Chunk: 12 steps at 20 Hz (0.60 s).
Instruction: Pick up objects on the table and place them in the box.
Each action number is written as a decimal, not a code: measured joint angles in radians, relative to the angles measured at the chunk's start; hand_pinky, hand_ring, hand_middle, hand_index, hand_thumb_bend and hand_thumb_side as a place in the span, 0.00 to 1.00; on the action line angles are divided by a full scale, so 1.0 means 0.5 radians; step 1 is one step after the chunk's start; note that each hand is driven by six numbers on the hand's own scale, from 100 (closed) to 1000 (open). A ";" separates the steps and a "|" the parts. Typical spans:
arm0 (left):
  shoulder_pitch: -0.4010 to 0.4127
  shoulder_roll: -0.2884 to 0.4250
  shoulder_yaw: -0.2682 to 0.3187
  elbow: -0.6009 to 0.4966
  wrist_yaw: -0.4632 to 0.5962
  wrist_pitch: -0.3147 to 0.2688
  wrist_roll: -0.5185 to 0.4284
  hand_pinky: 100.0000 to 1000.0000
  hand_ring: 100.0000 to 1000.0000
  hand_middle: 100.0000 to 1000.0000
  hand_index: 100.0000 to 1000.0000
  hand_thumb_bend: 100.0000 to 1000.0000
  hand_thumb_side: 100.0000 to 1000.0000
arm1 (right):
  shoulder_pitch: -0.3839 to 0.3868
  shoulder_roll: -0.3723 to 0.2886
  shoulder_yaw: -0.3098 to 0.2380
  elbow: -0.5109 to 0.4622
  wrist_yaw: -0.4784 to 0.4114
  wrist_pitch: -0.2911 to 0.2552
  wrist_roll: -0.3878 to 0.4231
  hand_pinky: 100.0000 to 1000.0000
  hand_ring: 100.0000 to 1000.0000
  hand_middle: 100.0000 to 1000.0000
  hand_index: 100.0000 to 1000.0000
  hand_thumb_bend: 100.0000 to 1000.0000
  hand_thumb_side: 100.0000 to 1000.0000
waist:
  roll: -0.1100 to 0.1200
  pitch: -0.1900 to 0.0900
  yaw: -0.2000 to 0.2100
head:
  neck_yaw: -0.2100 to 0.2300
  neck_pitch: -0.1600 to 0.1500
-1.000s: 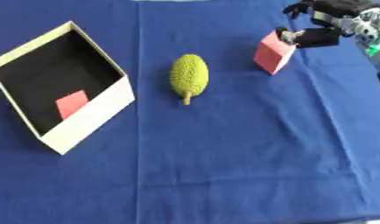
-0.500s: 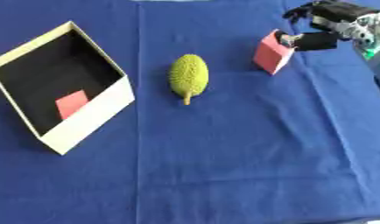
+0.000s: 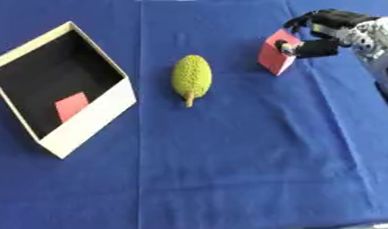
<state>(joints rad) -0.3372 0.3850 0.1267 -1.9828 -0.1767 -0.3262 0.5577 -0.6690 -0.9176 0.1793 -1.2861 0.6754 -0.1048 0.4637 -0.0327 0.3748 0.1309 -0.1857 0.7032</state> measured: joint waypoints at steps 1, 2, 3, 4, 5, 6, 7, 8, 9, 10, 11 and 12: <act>0.000 0.000 0.000 0.000 0.000 0.000 0.000 0.67 0.74 0.74 0.82 0.06 0.67 | 0.000 0.001 0.001 0.007 0.003 0.001 0.001 0.85 0.94 0.80 0.97 0.14 1.00 | 0.000 0.001 0.000 | 0.000 0.000; -0.001 0.000 0.000 0.000 0.001 0.001 -0.001 0.67 0.74 0.74 0.82 0.06 0.67 | 0.000 0.001 0.001 0.014 0.010 0.002 0.001 0.85 0.94 0.80 0.97 0.14 1.00 | 0.000 0.001 0.000 | -0.001 0.000; -0.001 0.000 0.000 0.000 0.001 0.001 -0.002 0.67 0.74 0.74 0.82 0.06 0.67 | 0.000 0.002 0.002 0.022 0.022 0.004 -0.001 0.85 0.94 0.80 0.97 0.15 1.00 | 0.000 0.001 0.000 | -0.003 -0.001; -0.001 -0.001 0.000 0.000 0.001 0.002 -0.003 0.67 0.74 0.74 0.82 0.06 0.67 | 0.000 0.003 0.002 0.031 0.038 0.007 -0.005 0.85 0.94 0.80 0.98 0.15 1.00 | 0.000 0.001 0.000 | -0.004 -0.001; -0.001 -0.001 0.000 0.000 0.002 0.002 -0.003 0.67 0.74 0.74 0.82 0.05 0.67 | 0.000 0.006 0.003 0.040 0.054 0.009 -0.008 0.85 0.94 0.80 0.98 0.15 1.00 | 0.000 0.002 0.000 | -0.005 -0.001; -0.001 -0.001 0.000 0.000 0.002 0.002 -0.003 0.67 0.74 0.74 0.82 0.05 0.67 | 0.000 0.011 0.005 0.049 0.069 0.010 -0.013 0.85 0.94 0.80 0.98 0.16 1.00 | 0.001 0.002 0.000 | -0.006 -0.001; -0.001 -0.001 0.000 0.000 0.002 0.002 -0.003 0.67 0.74 0.74 0.82 0.05 0.67 | 0.000 0.018 0.007 0.058 0.083 0.010 -0.019 0.85 0.94 0.80 0.98 0.15 1.00 | 0.001 0.002 0.000 | -0.007 -0.001; -0.001 -0.001 0.000 0.000 0.003 0.002 -0.004 0.67 0.74 0.74 0.82 0.05 0.67 | -0.001 0.020 0.009 0.065 0.095 0.009 -0.022 0.85 0.94 0.80 0.98 0.15 1.00 | 0.001 0.003 0.000 | -0.007 -0.001; -0.001 -0.001 0.000 0.000 0.003 0.002 -0.004 0.67 0.74 0.74 0.82 0.05 0.67 | -0.002 0.020 0.010 0.073 0.104 0.008 -0.023 0.85 0.94 0.80 0.98 0.15 1.00 | 0.001 0.003 0.000 | -0.007 -0.002; -0.001 -0.001 0.000 0.000 0.004 0.002 -0.004 0.67 0.74 0.74 0.82 0.05 0.67 | -0.007 0.021 0.011 0.080 0.109 0.007 -0.024 0.85 0.94 0.79 0.98 0.14 1.00 | 0.001 0.003 0.000 | -0.008 -0.002; -0.001 -0.001 0.000 0.000 0.005 0.002 -0.005 0.67 0.74 0.74 0.82 0.05 0.67 | -0.010 0.024 0.012 0.082 0.112 0.007 -0.025 0.85 0.94 0.79 0.98 0.14 1.00 | 0.001 0.003 0.000 | -0.008 -0.002; -0.001 -0.002 0.000 0.000 0.006 0.002 -0.005 0.67 0.74 0.74 0.82 0.05 0.68 | -0.011 0.028 0.012 0.086 0.113 0.005 -0.026 0.85 0.94 0.79 0.98 0.14 1.00 | 0.001 0.003 0.000 | -0.008 -0.002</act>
<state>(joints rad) -0.3376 0.3842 0.1266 -1.9828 -0.1736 -0.3251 0.5552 -0.6747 -0.9035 0.1851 -1.2431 0.7321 -0.1022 0.4506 -0.0321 0.3762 0.1309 -0.1897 0.7021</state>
